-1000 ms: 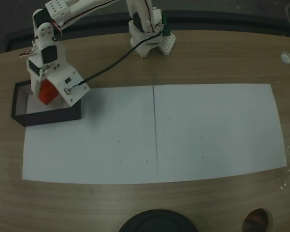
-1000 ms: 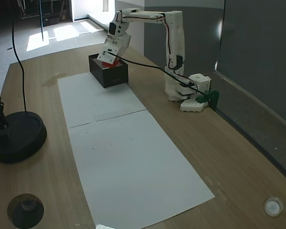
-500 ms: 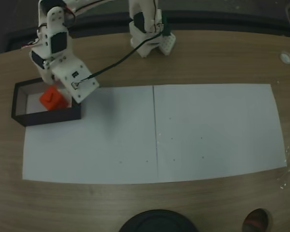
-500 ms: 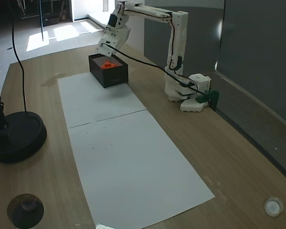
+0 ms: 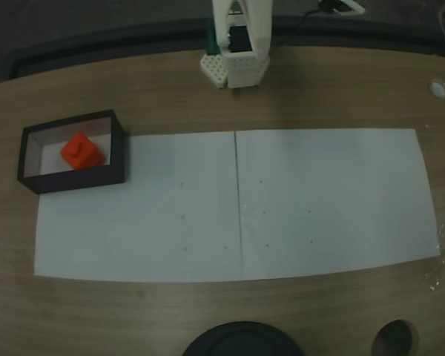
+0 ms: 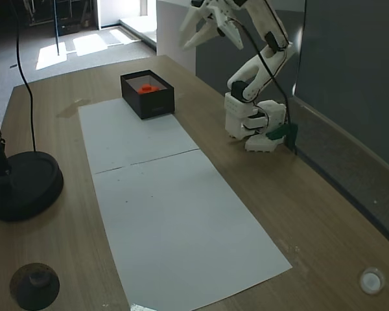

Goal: Grab a orange square and put it in the box.

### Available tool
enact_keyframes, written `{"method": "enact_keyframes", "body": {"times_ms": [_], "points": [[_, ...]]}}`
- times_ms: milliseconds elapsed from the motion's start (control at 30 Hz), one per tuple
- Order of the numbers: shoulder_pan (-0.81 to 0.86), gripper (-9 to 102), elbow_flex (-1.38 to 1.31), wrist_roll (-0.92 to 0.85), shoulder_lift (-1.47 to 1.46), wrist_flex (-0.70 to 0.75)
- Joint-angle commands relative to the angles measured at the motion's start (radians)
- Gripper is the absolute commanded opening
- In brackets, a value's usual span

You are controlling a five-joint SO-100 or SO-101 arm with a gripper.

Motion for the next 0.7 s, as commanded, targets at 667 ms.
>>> {"method": "enact_keyframes", "body": {"times_ms": [667], "points": [[-0.044,0,0.437,0.006,0.870,-0.084]]}}
